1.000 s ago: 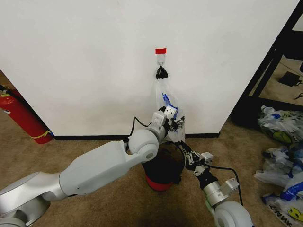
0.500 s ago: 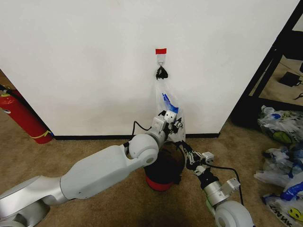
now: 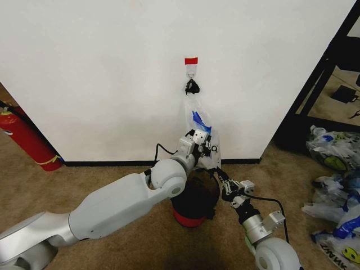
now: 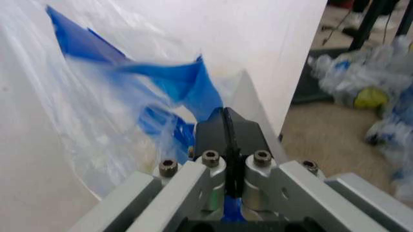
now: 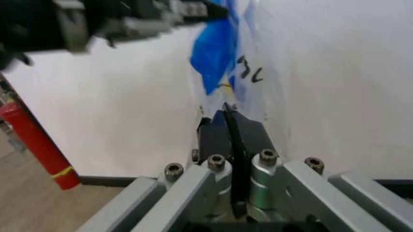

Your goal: Pick up the garbage bag from the wall and place it over the trash bin.

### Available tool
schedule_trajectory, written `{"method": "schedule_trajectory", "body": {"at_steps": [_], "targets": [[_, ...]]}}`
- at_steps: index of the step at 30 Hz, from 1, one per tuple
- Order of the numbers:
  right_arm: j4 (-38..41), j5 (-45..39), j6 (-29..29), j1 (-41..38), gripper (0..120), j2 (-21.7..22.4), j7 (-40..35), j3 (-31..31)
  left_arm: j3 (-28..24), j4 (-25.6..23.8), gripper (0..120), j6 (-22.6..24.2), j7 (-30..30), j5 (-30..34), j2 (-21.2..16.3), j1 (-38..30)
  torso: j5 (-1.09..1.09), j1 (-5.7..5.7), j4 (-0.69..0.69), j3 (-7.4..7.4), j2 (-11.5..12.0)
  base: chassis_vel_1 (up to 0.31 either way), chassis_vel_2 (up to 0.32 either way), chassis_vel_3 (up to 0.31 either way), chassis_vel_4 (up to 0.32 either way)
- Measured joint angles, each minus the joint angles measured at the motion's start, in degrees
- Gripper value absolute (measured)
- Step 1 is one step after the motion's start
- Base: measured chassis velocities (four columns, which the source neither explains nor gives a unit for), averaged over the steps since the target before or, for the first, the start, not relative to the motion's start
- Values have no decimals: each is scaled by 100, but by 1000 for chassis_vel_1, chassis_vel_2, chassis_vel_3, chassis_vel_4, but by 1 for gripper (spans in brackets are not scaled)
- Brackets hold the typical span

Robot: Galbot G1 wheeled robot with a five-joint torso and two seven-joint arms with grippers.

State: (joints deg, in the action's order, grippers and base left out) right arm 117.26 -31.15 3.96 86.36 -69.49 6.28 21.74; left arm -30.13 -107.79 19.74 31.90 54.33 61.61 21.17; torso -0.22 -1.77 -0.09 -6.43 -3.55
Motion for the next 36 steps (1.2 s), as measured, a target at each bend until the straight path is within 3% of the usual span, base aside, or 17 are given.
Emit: {"method": "schedule_trajectory", "body": {"at_steps": [10,22,30,36], "targets": [[-186,-381,-348,-142,0,14,-818,172,1265,-993,0,-508,-119,126,-501,1190,-1,0,3,0,0,0,0,0,0],[207,-309,-658,138,0,293,-993,406,1727,-1355,0,-588,-194,10,-410,1851,0,1,0,0,0,0,0,0,0],[557,-392,-777,307,26,594,-972,545,1902,-1376,0,-518,-277,-42,-410,2129,-1,1,2,0,0,0,0,0,0],[439,-305,-772,234,48,518,-973,464,1981,-1613,21,-46,-240,565,-545,2124,0,0,2,0,0,0,0,0,0]]}}
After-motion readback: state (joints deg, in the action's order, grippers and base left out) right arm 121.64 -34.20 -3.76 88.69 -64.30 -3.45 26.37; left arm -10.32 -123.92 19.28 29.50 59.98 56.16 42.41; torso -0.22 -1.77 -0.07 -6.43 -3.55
